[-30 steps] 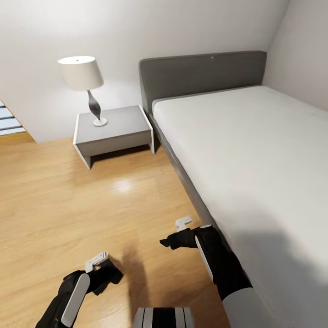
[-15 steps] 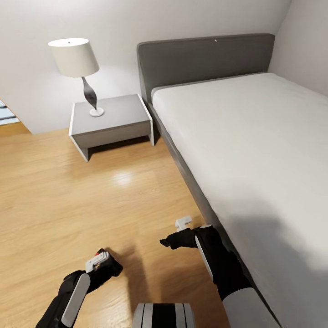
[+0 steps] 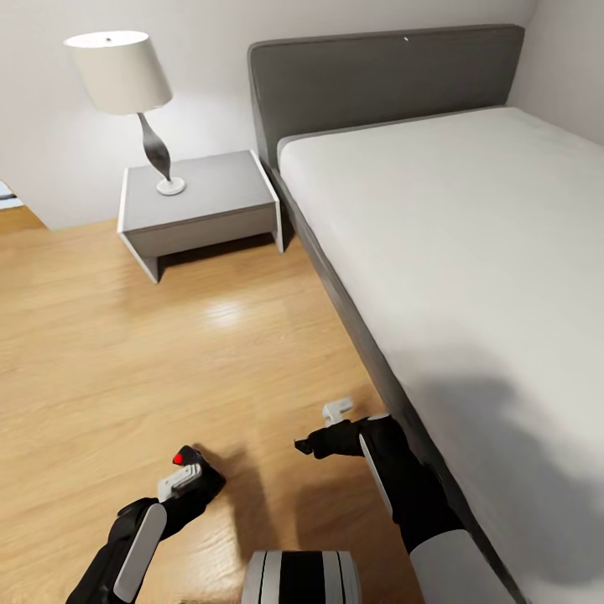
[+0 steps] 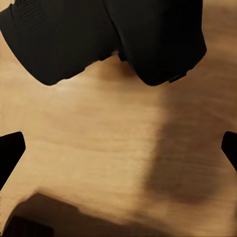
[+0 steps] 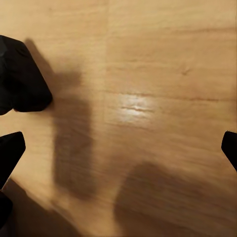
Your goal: Attach the digital camera to the camera tripod in the bedroom.
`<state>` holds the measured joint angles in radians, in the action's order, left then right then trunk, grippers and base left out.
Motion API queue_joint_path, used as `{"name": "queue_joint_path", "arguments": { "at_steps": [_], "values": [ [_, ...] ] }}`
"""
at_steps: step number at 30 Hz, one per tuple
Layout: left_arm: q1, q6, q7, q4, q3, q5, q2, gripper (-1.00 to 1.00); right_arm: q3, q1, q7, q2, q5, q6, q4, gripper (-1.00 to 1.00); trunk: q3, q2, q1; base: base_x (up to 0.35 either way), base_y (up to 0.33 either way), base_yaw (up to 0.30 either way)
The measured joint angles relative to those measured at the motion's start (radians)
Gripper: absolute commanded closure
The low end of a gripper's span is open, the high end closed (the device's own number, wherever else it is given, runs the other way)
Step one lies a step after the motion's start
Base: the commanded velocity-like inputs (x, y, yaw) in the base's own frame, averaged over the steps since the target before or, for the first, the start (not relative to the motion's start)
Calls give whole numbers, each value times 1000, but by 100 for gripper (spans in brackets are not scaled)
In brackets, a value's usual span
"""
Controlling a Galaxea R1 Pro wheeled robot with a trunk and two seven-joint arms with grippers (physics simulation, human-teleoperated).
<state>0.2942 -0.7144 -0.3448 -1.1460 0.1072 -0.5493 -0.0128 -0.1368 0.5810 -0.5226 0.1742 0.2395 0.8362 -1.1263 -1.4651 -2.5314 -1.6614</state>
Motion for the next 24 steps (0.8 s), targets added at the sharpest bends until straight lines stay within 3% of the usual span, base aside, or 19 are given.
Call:
{"name": "queue_joint_path", "arguments": {
  "at_steps": [11, 24],
  "values": [
    [0, 0, -1, 0, 0, 1, 0, -100, -1, 0, 0, 0, 0, -1, 1, -100, -43, -3, -5, 0, 0, 0],
    [0, -2, -2, 0, 0, 2, 0, -100, -2, 0, 0, 0, 0, -1, 1, -100, -43, -3, -5, 0, 0, 0]
  ]
}}
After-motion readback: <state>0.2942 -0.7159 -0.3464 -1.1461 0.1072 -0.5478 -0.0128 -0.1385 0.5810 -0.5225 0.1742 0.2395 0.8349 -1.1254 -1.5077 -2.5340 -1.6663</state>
